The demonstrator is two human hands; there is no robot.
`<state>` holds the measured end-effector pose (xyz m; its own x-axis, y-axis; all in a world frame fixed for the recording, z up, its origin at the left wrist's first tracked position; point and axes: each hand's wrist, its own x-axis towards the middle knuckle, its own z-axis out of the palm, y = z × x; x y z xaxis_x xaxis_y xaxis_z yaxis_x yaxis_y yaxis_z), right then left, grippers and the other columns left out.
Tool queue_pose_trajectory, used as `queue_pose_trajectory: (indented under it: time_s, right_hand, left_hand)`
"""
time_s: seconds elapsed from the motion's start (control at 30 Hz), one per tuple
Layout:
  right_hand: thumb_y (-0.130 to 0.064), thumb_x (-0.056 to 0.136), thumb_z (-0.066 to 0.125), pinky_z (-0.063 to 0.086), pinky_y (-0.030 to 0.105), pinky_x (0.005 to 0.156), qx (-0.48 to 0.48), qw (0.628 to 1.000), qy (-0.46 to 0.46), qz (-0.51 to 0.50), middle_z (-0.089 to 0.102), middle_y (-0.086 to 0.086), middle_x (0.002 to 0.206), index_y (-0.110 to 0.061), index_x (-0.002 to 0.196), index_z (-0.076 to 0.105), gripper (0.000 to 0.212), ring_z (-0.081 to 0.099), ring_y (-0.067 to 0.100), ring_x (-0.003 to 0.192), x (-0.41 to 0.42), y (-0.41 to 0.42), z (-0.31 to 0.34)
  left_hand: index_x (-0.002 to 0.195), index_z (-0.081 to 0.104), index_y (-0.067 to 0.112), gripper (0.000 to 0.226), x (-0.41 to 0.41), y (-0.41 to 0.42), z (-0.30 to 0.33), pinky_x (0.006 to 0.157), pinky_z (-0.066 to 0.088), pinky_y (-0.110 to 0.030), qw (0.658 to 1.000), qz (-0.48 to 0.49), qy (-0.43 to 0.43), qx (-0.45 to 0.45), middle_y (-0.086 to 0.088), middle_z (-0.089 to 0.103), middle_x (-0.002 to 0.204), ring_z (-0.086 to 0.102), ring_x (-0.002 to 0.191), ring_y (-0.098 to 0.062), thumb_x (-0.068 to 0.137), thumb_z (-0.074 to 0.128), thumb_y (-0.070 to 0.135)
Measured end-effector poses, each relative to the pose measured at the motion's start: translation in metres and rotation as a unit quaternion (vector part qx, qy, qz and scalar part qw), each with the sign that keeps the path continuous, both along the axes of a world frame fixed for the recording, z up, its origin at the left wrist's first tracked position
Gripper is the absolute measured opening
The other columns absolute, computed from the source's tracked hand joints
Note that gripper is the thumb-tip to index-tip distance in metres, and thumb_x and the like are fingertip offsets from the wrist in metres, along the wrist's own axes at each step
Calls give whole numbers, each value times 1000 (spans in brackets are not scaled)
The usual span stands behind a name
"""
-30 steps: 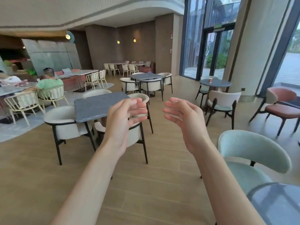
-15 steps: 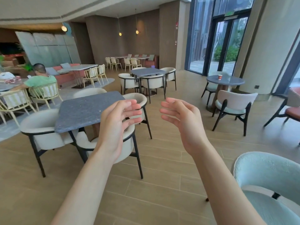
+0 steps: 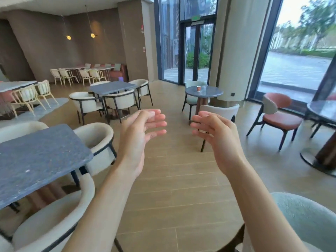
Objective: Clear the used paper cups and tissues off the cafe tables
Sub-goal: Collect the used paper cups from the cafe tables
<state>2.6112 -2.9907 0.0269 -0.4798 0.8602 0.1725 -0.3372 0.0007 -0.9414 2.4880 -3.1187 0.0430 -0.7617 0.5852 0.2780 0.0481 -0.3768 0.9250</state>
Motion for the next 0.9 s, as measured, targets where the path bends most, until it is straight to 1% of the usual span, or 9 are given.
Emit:
queue_pose_trajectory:
  time_s: [0.13,0.27,0.33,0.4,0.5,0.6,0.77,0.83,0.9]
  right_hand:
    - [-9,95,57,58,42,95,-8,999,6,-52,75,17,109,-12,101,72,17,71,31,104,-18,85,-13]
    - [-11,95,57,58,41,96,-13,996,19,-84,76,12,106,-11,108,71,19,74,23,100,-39,187,-33]
    - [-10,94,57,58,41,95,-14,995,17,-98,76,12,106,-14,102,73,18,74,24,100,-49,232,-37]
    - [-9,94,57,59,39,94,-26,993,23,-110,75,16,106,-15,96,73,18,73,29,102,-60,286,-37]
    - [-7,95,55,60,36,90,-34,989,27,-139,76,13,106,-11,105,71,19,74,26,100,-70,364,-32]
    - [-7,96,54,60,36,91,-31,983,26,-180,77,12,105,-9,110,69,21,74,25,99,-72,433,-24]
    - [-8,97,54,59,38,93,-28,968,10,-249,76,11,107,-7,116,69,24,73,26,101,-62,529,-31]
    - [-6,97,53,58,40,95,-30,958,9,-283,76,13,108,-7,114,69,23,73,28,102,-56,567,-35]
    - [-7,96,54,58,41,95,-31,948,5,-316,76,14,107,-10,110,71,21,73,28,102,-51,605,-40]
  left_hand:
    - [94,71,8,23,-28,94,-11,87,59,-46,999,-48,8,-17,-14,75,97,72,90,-25,100,49,11]
    - [95,71,6,23,-55,199,-31,89,58,-49,996,-80,10,-32,-20,74,102,72,91,-26,100,49,10]
    - [96,71,5,23,-69,248,-35,90,57,-51,995,-90,8,-42,-20,73,102,71,90,-27,100,49,10]
    - [96,71,4,23,-83,307,-34,91,57,-52,993,-106,5,-50,-20,74,100,71,90,-27,99,50,10]
    - [95,71,4,23,-101,391,-26,91,57,-51,990,-134,1,-48,-18,74,97,70,89,-27,99,50,10]
    - [96,71,4,22,-111,469,-18,88,58,-48,985,-165,7,-42,-19,74,98,70,90,-28,99,50,10]
    - [94,71,5,21,-114,588,-21,87,58,-49,972,-233,-4,-44,-18,74,93,71,88,-28,99,51,9]
    - [93,71,6,22,-113,637,-24,87,58,-49,964,-263,-7,-42,-16,74,92,71,87,-28,99,51,9]
    - [96,72,6,21,-115,690,-29,87,59,-48,956,-292,-7,-41,-17,74,96,71,92,-29,100,51,11]
